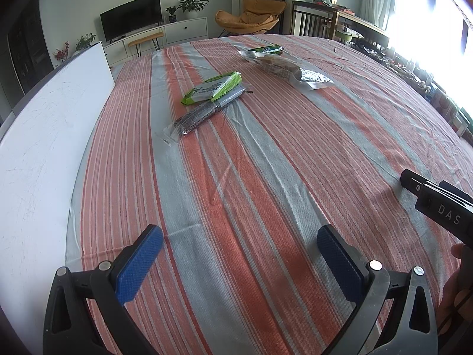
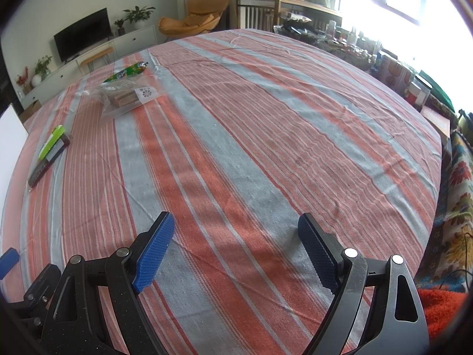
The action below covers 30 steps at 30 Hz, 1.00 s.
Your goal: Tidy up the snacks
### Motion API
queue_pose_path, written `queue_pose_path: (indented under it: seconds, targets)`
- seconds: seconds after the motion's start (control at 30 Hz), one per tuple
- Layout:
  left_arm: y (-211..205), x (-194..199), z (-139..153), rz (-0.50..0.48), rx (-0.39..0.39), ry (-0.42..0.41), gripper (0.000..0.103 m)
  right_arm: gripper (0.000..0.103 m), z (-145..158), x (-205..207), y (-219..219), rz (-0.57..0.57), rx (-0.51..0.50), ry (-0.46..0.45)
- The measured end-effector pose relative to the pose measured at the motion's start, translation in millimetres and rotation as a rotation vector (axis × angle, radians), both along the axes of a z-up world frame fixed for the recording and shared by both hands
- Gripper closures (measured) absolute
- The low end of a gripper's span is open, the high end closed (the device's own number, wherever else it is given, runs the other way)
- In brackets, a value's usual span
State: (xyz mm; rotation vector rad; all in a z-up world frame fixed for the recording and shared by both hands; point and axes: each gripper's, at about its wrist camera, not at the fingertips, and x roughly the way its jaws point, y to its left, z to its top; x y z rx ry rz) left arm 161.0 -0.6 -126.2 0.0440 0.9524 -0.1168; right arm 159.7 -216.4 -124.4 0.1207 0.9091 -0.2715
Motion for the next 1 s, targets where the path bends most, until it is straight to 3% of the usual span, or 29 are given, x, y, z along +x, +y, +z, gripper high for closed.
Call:
queue_pose_path:
  seconds: [1.0]
  targets:
    - [0.2, 0.7, 0.7, -0.007, -0.002, 0.010, 0.000, 0.014, -0.4, 0.0, -0.7, 0.002, 0.001, -0.001]
